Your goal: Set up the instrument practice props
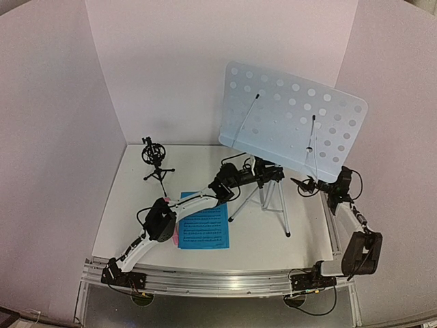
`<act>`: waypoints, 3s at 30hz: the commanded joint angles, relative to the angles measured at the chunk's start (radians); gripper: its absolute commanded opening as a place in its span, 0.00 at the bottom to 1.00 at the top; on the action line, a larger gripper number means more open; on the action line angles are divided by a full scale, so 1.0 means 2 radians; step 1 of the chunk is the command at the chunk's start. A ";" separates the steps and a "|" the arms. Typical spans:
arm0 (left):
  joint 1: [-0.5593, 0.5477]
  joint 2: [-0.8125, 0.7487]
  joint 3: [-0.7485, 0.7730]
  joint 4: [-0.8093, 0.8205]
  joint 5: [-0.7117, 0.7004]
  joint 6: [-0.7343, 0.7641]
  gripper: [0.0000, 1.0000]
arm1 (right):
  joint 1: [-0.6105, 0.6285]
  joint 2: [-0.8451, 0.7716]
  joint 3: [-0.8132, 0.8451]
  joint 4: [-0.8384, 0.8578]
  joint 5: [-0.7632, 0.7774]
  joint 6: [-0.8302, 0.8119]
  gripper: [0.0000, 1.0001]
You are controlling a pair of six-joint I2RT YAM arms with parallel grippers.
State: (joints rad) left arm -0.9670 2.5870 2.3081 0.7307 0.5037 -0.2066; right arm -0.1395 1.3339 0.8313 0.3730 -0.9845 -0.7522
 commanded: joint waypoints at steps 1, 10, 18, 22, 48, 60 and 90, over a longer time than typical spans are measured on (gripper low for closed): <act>0.017 0.012 0.015 0.014 0.012 0.013 0.00 | 0.049 -0.032 -0.014 -0.036 0.048 -0.195 0.67; 0.014 0.016 0.021 0.007 0.008 0.012 0.00 | 0.071 -0.030 0.004 -0.066 0.051 -0.249 0.48; 0.014 0.021 0.023 -0.002 0.006 0.016 0.00 | 0.109 -0.023 0.023 -0.115 0.070 -0.292 0.52; 0.014 0.025 0.031 -0.007 0.008 0.015 0.00 | 0.111 -0.018 0.034 -0.115 0.074 -0.290 0.48; 0.014 0.035 0.039 -0.030 0.005 0.068 0.00 | 0.110 -0.010 0.138 -0.413 0.025 -0.131 0.00; 0.014 0.038 0.034 -0.039 0.002 0.101 0.00 | 0.081 0.049 0.228 -0.576 -0.052 -0.074 0.00; 0.019 0.031 0.019 -0.038 0.019 0.088 0.00 | 0.026 0.120 0.378 -0.860 -0.123 -0.107 0.88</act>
State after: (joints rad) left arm -0.9829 2.6141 2.3566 0.7091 0.5503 -0.1612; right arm -0.0438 1.6028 1.5780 -1.2747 -1.0925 -1.0066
